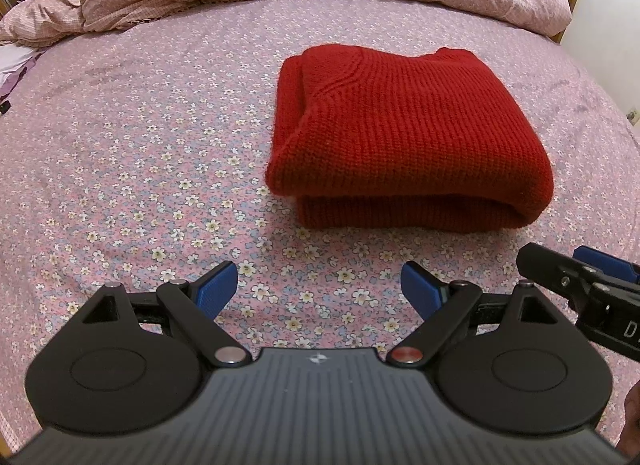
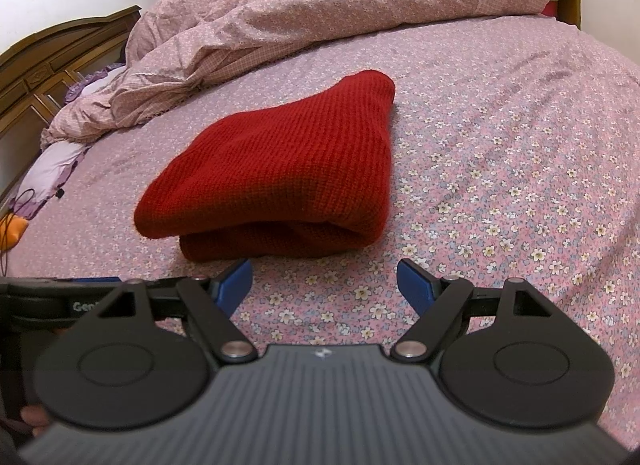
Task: Fold small clothes
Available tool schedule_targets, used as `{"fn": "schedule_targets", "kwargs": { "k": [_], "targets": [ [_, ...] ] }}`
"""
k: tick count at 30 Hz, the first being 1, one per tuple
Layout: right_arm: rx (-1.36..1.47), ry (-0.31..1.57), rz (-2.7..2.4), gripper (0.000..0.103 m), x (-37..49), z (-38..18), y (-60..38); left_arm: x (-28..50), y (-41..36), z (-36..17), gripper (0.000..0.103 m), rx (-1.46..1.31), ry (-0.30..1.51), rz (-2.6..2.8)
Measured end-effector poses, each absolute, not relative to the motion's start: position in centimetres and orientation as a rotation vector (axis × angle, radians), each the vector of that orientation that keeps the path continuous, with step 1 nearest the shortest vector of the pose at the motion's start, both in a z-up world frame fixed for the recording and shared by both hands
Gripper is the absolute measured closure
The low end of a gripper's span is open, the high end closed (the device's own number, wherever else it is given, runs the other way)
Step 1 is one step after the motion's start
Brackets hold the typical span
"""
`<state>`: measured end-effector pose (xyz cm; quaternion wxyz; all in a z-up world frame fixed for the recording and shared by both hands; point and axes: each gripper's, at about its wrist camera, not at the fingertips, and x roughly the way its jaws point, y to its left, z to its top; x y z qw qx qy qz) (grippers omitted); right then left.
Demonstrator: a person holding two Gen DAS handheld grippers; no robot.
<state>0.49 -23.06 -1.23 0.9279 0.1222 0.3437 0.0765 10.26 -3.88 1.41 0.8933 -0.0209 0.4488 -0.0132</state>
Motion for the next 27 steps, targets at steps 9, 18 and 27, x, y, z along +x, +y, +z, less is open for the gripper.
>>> {"fn": "schedule_targets", "kwargs": {
  "k": [9, 18, 27],
  "targets": [
    [0.254, 0.707, 0.158, 0.022, 0.54, -1.16, -23.03, 10.41, -3.88, 1.38, 0.011, -0.043, 0.94, -0.027],
    [0.255, 0.708, 0.16, 0.022, 0.59, -1.14, -23.09, 10.46, -3.81, 1.35, 0.012, -0.052, 0.946, -0.031],
    [0.258, 0.711, 0.16, 0.022, 0.56, -1.23, -23.06, 10.41, -3.71, 1.34, 0.012, -0.072, 0.946, -0.045]
  ]
}}
